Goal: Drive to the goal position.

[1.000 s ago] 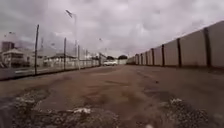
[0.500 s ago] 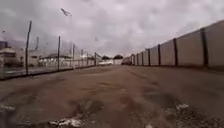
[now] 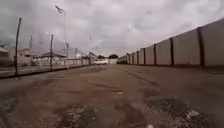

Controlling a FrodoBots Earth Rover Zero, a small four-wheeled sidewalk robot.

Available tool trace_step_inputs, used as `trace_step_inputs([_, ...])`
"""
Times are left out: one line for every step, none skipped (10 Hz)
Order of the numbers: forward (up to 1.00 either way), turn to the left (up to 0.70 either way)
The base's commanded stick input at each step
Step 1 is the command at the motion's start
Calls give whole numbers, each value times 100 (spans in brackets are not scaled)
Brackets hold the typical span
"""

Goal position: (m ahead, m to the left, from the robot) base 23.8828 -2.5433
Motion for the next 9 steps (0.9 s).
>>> trace_step_inputs([60,-2])
trace_step_inputs([60,-7])
trace_step_inputs([60,-12])
trace_step_inputs([60,-14])
trace_step_inputs([60,-15])
trace_step_inputs([60,-15])
trace_step_inputs([60,-15])
trace_step_inputs([60,-15])
trace_step_inputs([60,-15])
